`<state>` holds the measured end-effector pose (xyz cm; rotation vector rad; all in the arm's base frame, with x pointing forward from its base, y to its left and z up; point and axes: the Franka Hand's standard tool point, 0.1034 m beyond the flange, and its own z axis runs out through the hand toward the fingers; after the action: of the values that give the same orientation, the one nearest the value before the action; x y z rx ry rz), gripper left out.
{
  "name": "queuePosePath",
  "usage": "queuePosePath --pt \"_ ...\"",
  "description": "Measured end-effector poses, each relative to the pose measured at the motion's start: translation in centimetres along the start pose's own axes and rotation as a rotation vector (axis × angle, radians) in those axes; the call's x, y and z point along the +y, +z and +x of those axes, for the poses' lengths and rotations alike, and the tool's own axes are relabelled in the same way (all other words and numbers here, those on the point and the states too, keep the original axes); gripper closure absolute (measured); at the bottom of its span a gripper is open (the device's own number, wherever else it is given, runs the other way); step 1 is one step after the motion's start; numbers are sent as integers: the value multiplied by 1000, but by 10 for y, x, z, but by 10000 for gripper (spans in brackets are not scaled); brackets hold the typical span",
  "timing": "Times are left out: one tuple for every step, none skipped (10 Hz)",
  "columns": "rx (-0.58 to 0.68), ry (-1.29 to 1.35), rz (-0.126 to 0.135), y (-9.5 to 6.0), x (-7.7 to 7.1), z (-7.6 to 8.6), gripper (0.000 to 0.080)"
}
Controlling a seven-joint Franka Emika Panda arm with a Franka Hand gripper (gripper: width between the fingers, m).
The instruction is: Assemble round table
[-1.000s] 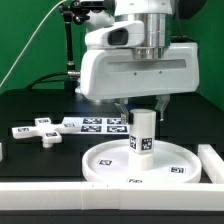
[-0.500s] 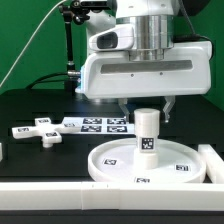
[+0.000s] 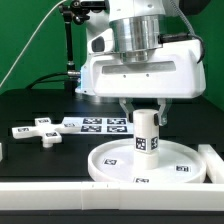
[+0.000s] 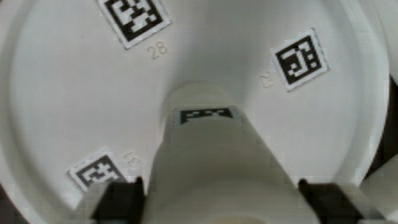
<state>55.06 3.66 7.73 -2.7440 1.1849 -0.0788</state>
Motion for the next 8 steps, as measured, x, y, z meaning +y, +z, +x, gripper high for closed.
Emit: queuePosePath --pt "-5 137 3 0 0 0 384" --pt "-13 200 1 0 -1 -1 384" --pt "-19 246 -1 0 -2 -2 384" --pt "-21 270 2 0 -2 -2 384" --pt "-21 226 0 0 -2 -2 297" --pt "-19 132 -2 -3 -4 -4 297" --pt "-15 43 -4 -4 -8 -6 185" --pt "-11 -46 -10 -4 -11 -9 158"
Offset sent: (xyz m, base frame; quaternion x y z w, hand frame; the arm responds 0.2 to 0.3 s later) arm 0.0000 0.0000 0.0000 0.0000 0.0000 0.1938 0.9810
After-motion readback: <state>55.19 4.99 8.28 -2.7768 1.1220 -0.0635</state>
